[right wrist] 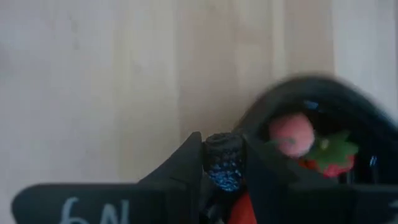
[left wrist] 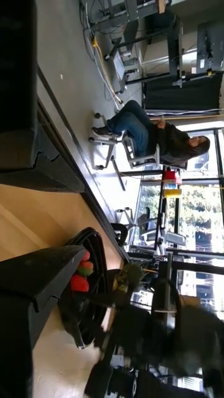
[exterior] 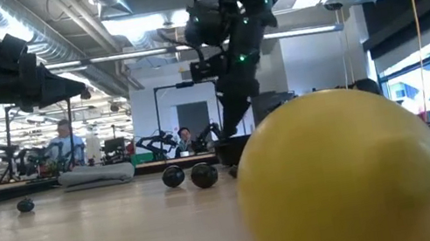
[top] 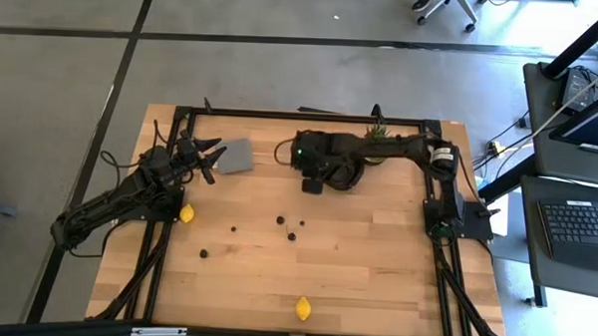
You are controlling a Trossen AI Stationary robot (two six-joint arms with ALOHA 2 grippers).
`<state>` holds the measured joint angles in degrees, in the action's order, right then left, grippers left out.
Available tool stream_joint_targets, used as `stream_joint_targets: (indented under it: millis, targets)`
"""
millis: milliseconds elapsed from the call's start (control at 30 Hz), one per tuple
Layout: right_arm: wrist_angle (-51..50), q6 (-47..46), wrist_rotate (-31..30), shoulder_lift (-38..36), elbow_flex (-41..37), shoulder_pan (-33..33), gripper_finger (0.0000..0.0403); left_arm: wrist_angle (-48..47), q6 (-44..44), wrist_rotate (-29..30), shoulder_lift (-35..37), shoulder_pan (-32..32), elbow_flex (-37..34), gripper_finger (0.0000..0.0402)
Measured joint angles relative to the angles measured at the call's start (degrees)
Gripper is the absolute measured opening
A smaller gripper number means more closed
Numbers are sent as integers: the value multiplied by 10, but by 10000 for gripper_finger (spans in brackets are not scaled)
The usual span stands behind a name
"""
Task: Pick and placing Produce into tupperware
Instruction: Put the top blackberry into the black bin
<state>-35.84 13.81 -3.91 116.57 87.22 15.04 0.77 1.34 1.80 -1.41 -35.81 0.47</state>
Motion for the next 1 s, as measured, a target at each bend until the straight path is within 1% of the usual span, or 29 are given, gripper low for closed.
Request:
stream_joint_targets:
  millis: [67, 100, 200, 600, 700, 767, 900, 1000]
  targets:
    - [-2, 0, 56, 0, 0, 14, 96, 0, 0, 0, 0, 0, 0, 140]
    - [2, 0, 71, 0, 0, 18, 96, 0, 0, 0, 0, 0, 0, 140]
    - [9, 1, 84, 0, 0, 23, 96, 0, 0, 0, 0, 0, 0, 140]
    - [24, 16, 77, -6, 0, 40, 96, 0, 0, 0, 0, 0, 0, 140]
    - [20, 16, 55, -11, 0, 49, 96, 0, 0, 0, 0, 0, 0, 140]
    - [14, 13, 50, -13, 0, 58, 96, 0, 0, 0, -1, 0, 0, 140]
    - [1, -17, 50, -14, -8, 77, 96, 0, 0, 0, -1, 0, 0, 140]
    - [-10, -30, 50, -14, -14, 82, 104, 0, 0, 0, -1, 0, 0, 140]
